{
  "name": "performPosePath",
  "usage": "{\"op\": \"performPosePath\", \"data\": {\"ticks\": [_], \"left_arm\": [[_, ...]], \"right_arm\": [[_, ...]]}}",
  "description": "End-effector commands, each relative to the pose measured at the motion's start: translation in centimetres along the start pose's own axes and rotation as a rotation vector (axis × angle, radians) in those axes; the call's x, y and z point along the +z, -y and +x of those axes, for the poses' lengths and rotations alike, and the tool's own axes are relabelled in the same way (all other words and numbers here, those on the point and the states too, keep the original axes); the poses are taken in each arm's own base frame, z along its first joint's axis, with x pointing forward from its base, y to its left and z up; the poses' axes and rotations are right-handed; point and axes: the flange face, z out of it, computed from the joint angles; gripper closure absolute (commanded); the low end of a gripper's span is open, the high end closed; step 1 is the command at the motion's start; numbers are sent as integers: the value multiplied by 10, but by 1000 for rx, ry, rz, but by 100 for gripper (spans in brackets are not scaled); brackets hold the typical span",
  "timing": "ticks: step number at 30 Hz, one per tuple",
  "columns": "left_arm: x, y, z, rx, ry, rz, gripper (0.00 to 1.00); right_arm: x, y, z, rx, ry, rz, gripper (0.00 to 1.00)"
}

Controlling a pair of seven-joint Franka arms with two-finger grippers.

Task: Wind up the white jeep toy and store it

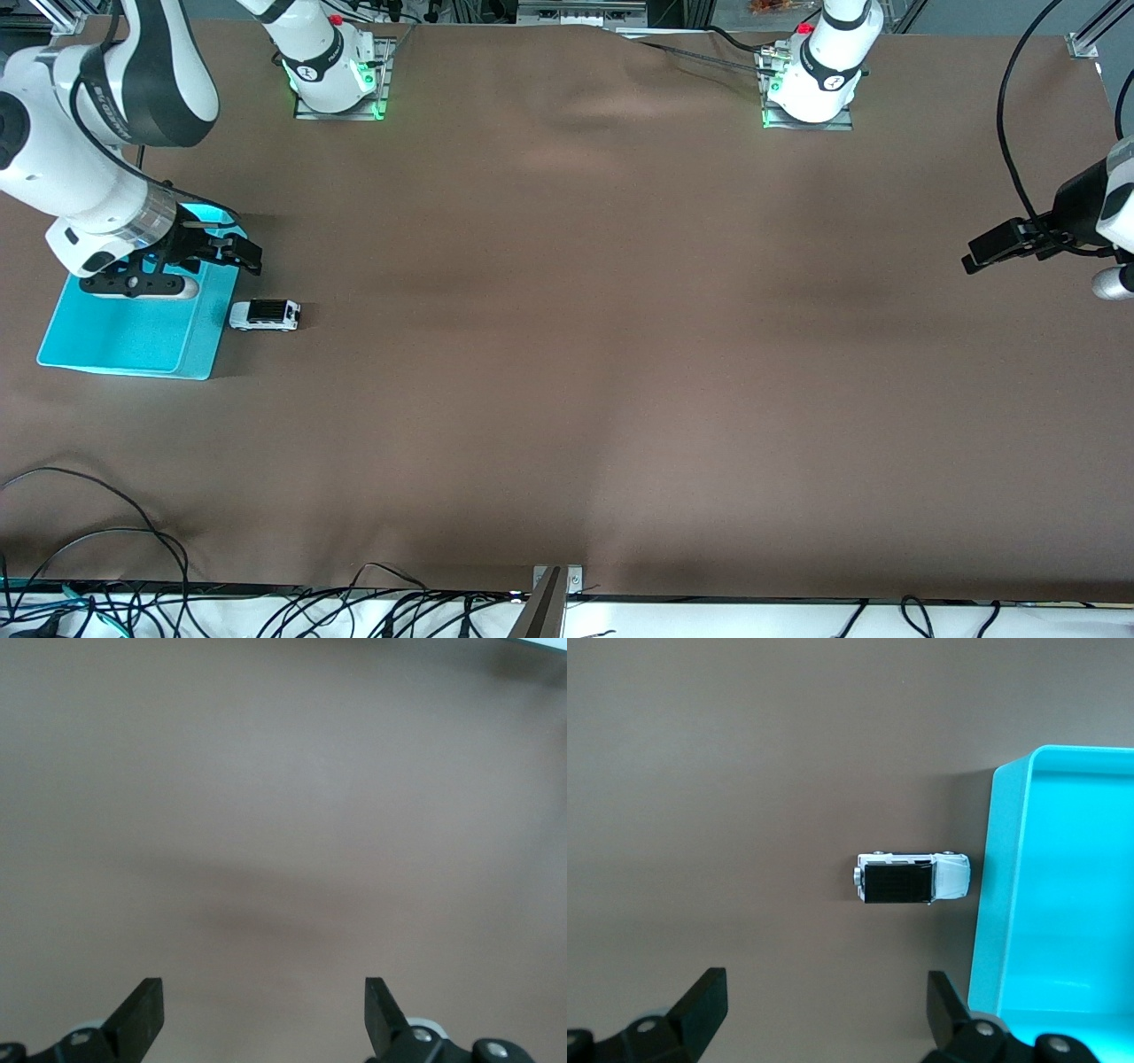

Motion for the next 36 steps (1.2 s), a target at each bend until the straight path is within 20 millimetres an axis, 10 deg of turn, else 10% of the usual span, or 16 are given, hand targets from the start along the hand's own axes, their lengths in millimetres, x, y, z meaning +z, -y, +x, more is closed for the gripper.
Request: {"op": "performPosePath", "data": {"ticks": [1, 20, 36], "left_arm": [[-8, 3, -5, 12, -3, -27, 0], [-6, 7, -6, 234, 13, -12, 0], [-4, 9, -5, 231, 15, 6, 0]], "right_arm": [[15, -7, -15, 8, -39, -9, 0], [113, -27, -36, 44, -71, -3, 0], [133, -32, -37, 292, -41, 6, 0]]}}
